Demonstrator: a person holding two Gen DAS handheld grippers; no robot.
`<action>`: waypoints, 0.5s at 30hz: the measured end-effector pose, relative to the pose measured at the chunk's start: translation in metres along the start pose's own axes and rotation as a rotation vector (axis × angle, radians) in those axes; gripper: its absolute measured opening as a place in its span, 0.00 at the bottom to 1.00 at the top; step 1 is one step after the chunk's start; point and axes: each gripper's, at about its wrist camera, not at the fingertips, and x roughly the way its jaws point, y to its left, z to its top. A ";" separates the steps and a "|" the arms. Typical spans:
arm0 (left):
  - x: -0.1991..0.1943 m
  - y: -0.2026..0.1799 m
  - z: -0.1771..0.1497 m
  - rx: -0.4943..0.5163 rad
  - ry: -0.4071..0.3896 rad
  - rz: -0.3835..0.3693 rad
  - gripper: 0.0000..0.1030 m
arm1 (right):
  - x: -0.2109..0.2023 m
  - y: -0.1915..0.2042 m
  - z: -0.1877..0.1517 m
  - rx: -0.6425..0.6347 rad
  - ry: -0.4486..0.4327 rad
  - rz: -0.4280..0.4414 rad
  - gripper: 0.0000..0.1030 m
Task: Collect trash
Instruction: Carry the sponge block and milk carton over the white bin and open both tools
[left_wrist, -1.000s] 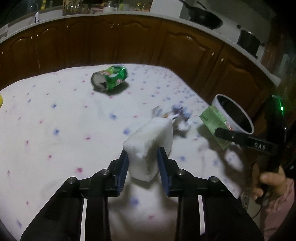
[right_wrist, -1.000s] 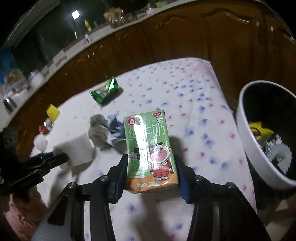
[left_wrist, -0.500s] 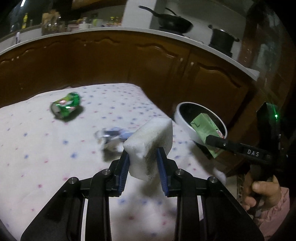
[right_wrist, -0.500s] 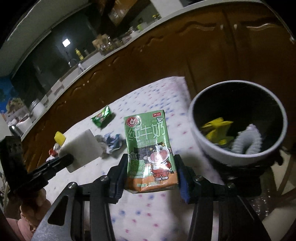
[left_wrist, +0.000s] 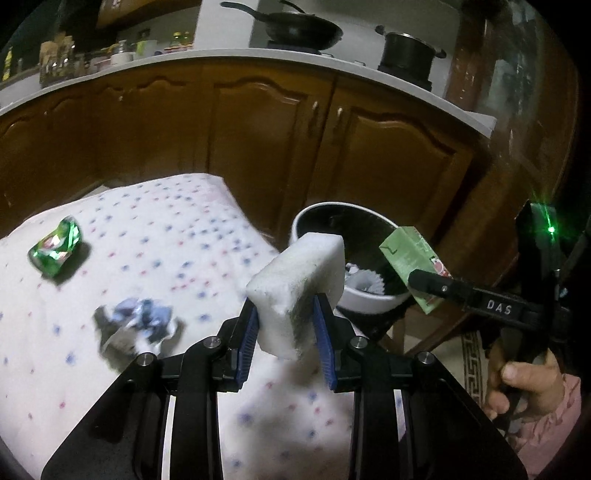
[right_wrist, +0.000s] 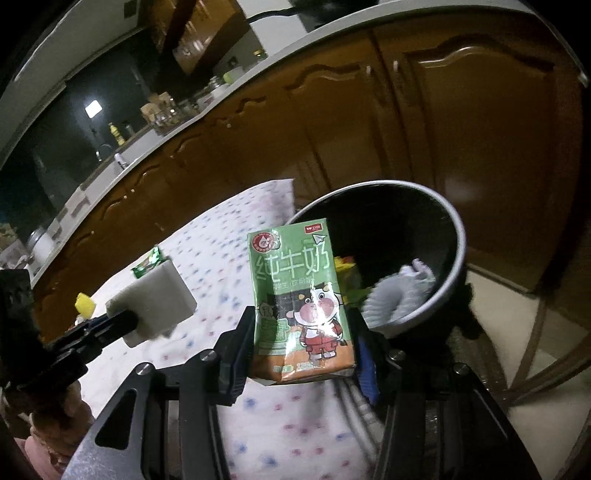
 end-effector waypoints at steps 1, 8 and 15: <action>0.002 -0.004 0.003 0.006 0.000 -0.001 0.27 | 0.000 -0.002 0.001 0.001 0.001 -0.008 0.47; 0.031 -0.030 0.024 0.048 0.023 -0.016 0.27 | 0.005 -0.018 0.017 -0.001 0.004 -0.047 0.47; 0.057 -0.049 0.041 0.090 0.044 -0.014 0.28 | 0.012 -0.031 0.030 -0.014 0.016 -0.072 0.47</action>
